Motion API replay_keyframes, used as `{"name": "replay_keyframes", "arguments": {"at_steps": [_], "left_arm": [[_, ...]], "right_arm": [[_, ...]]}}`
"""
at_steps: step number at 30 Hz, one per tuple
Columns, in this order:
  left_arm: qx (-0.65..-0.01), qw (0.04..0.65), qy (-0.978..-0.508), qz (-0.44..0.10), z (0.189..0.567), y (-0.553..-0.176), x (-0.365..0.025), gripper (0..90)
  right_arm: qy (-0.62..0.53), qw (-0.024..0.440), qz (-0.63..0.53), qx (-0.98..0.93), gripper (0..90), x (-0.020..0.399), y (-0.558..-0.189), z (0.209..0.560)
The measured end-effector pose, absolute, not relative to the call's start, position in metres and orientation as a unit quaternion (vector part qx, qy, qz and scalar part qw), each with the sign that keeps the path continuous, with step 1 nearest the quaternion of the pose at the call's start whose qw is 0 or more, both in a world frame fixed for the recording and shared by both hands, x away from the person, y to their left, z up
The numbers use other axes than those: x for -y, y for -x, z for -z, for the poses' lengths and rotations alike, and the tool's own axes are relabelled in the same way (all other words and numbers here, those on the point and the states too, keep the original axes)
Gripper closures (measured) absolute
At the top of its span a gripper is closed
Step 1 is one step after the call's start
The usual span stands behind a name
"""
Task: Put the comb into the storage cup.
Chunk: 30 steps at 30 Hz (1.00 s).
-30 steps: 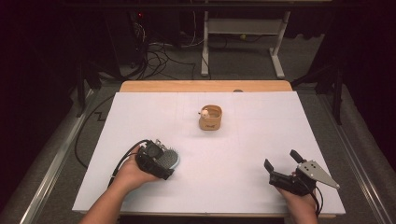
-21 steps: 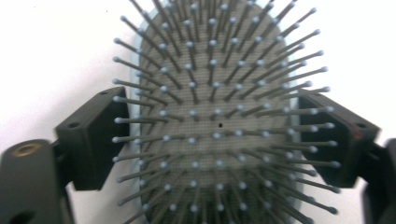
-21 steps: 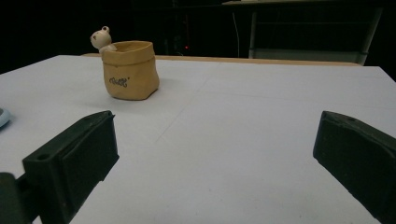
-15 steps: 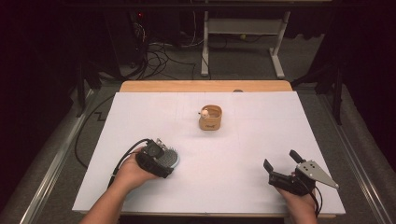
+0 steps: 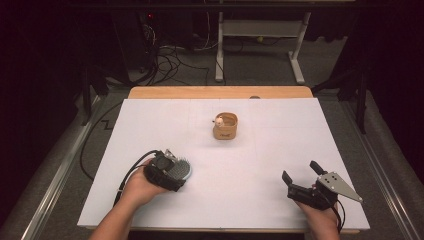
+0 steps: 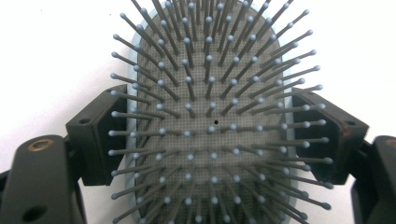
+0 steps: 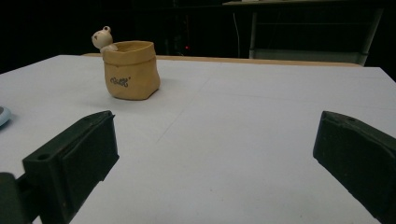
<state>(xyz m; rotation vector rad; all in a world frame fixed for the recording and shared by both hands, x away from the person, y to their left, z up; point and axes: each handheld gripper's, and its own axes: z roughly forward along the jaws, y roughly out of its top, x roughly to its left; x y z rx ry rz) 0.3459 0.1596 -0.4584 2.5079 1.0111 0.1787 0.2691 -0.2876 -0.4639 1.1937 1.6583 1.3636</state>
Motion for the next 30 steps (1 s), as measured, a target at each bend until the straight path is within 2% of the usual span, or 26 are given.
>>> {"name": "replay_keyframes", "arguments": {"at_steps": [5, 13, 22, 30], "left_arm": [[-0.365, 0.224, -0.901, -0.067, 0.459, -0.345, -0.161, 20.1], [-0.386, 0.310, -0.865, -0.077, 0.442, -0.340, -0.186, 20.2], [-0.379, 0.340, -0.854, -0.103, 0.440, -0.336, -0.186, 20.1], [-0.379, 0.367, -0.843, -0.103, 0.437, -0.335, -0.187, 20.1]], "right_arm": [[-0.458, 0.338, -0.522, -0.635, 0.6, 0.288, -0.269, 0.464], [-0.465, 0.338, -0.525, -0.627, 0.6, 0.290, -0.268, 0.463], [-0.467, 0.339, -0.524, -0.627, 0.6, 0.290, -0.267, 0.463], [-0.464, 0.342, -0.526, -0.626, 0.6, 0.291, -0.267, 0.462]]}}
